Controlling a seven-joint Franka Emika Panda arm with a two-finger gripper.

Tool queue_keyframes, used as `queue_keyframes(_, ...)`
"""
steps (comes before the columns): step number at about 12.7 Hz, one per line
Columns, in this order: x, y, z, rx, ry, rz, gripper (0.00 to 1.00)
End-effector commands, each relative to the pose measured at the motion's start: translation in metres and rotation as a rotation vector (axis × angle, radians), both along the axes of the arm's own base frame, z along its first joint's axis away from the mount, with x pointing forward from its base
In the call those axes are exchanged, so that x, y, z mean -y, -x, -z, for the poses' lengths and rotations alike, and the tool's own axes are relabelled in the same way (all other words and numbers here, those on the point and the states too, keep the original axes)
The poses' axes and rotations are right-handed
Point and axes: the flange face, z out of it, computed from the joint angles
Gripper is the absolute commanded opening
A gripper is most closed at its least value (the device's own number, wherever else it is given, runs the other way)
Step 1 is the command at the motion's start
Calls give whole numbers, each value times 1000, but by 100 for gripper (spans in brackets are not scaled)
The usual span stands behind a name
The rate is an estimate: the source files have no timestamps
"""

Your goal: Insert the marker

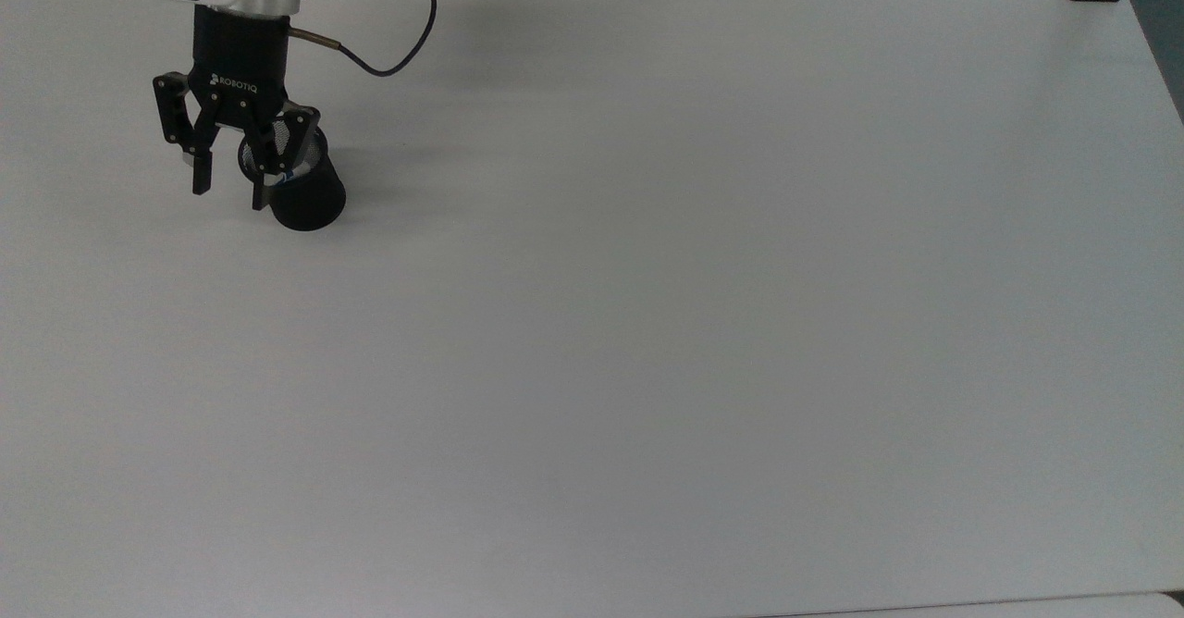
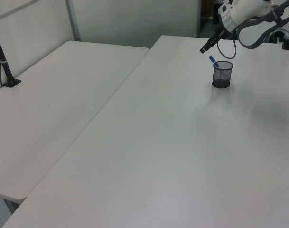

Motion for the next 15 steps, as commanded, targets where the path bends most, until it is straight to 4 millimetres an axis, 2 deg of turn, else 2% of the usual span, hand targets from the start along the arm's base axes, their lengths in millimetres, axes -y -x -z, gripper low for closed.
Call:
queue_keyframes(1, -6, 3, -25, 28, -49, 42, 95)
queue_keyframes(2, -8, 0, -39, 3, -70, 55, 100)
queue_keyframes(4, -6, -10, -90, -95, -100, 64, 100)
queue_keyframes(6, -11, -15, -126, -215, -131, 64, 100)
queue_keyframes(8, -27, -16, -155, -316, -168, 59, 100)
queue_keyframes(11, -57, -8, -174, -443, -211, 58, 100)
queue_keyframes(13, -67, 0, -188, -505, -230, 48, 100)
queue_keyframes(15, -85, 5, -198, -567, -244, 21, 100)
